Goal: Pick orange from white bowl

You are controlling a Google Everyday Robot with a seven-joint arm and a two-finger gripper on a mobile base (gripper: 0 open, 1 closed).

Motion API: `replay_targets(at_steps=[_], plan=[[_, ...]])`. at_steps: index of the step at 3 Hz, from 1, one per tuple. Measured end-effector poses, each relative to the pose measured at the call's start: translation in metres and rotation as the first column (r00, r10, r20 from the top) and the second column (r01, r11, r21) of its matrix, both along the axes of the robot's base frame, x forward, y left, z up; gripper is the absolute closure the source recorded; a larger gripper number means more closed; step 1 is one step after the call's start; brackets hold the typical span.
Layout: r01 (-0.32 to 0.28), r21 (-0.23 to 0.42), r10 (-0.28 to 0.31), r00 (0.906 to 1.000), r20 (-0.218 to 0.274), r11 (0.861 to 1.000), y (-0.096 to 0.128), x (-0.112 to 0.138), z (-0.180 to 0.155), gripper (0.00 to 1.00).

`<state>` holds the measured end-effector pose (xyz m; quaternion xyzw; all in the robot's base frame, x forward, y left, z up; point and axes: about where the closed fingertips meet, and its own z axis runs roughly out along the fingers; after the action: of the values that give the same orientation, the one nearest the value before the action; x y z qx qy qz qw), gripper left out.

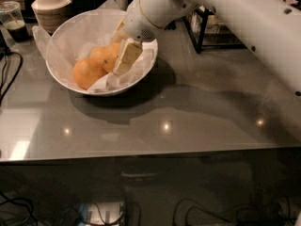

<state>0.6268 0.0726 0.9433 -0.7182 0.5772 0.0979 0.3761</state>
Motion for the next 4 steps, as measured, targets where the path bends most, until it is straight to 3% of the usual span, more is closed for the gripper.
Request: replay_targets(at_steps=[1, 2, 3, 4], plan=[[-0.041, 0.091, 0.034, 0.9962, 0.08, 0.995, -0.001, 0.0, 0.04, 1.0], [-0.081, 0.191, 0.055, 0.9888, 0.139, 0.978, -0.007, -0.011, 0.067, 1.0], [-0.128, 0.306, 0.075, 0.9811, 0.178, 0.943, -0.014, -0.033, 0.083, 1.0], [-0.206, 0.398, 0.128, 0.9683, 0.215, 0.894, -0.014, -0.068, 0.1, 1.0]])
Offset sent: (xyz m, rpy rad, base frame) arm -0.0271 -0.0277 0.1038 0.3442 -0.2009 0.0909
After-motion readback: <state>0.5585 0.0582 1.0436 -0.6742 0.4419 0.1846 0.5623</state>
